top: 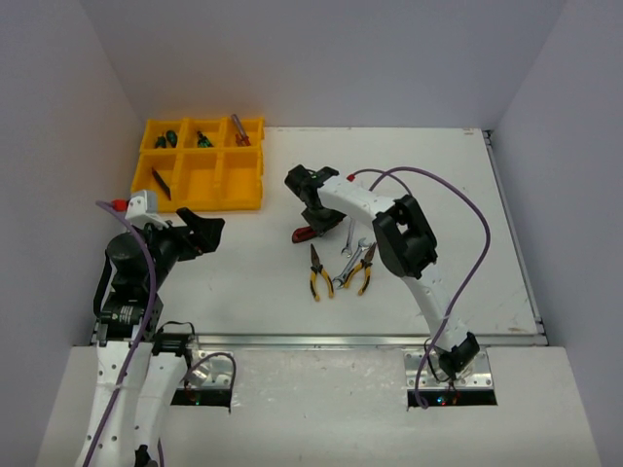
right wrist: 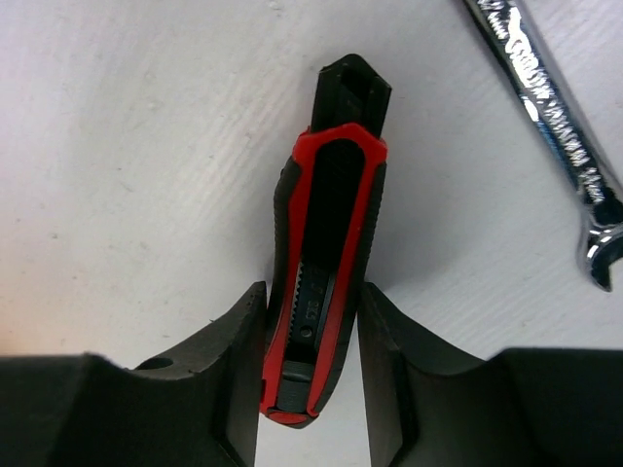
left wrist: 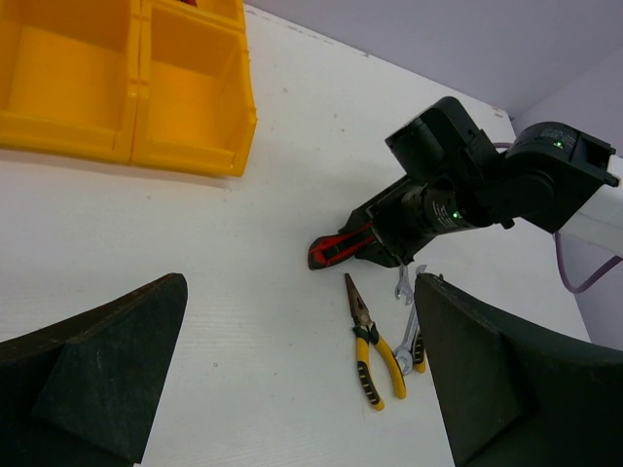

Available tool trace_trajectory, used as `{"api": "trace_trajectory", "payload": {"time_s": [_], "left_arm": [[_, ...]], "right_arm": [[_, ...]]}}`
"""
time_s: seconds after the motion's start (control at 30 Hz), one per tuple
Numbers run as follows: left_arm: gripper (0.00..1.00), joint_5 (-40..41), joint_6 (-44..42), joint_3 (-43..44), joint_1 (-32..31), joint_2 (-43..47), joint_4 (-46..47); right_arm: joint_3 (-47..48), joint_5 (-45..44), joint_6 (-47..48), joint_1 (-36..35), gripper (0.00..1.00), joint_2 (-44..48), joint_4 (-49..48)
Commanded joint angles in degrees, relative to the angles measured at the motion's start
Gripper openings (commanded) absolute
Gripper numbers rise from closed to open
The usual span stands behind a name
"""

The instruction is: Sort the tools into containers

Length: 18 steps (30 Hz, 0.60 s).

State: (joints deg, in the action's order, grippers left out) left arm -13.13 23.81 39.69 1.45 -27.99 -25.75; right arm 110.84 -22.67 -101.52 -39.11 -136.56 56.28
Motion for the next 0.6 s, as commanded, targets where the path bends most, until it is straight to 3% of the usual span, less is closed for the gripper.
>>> {"api": "trace_trajectory", "payload": {"time_s": [0.0, 0.1, 0.3, 0.43, 0.5, 0.57], "left_arm": [[1.0, -0.8, -0.7, 0.0, -0.5, 0.6, 2.9], [1.0, -0.7, -0.7, -0.1, -0.6, 0.5, 2.9], [1.0, 0.0, -0.5, 0.0, -0.6, 0.3, 2.9], [1.0, -2.2, -0.1, 1.9, -0.6, -2.6, 2.6], [1.0, -6.2, 1.0, 2.8, -0.5, -4.5, 3.5], [1.0, -14.0, 4.3, 2.2, -0.4, -6.8, 7.8]], "right_arm": [[-0.5, 0.6, 1.0, 0.9, 0.19, -2.3, -7.4], [-1.3, -0.8, 6.2, 1.2, 0.02, 0.6, -12.0], [-6.8, -3.3, 19.3, 1.3, 0.0, 10.2, -21.1], [-20.9, 2.3, 40.9, 1.1, 0.0, 22.6, -40.0], [-30.5, 8.6, 56.5, 1.1, 0.0, 31.3, -51.0], [-35.5, 14.7, 63.6, 1.0, 0.0, 37.4, -54.3]]}}
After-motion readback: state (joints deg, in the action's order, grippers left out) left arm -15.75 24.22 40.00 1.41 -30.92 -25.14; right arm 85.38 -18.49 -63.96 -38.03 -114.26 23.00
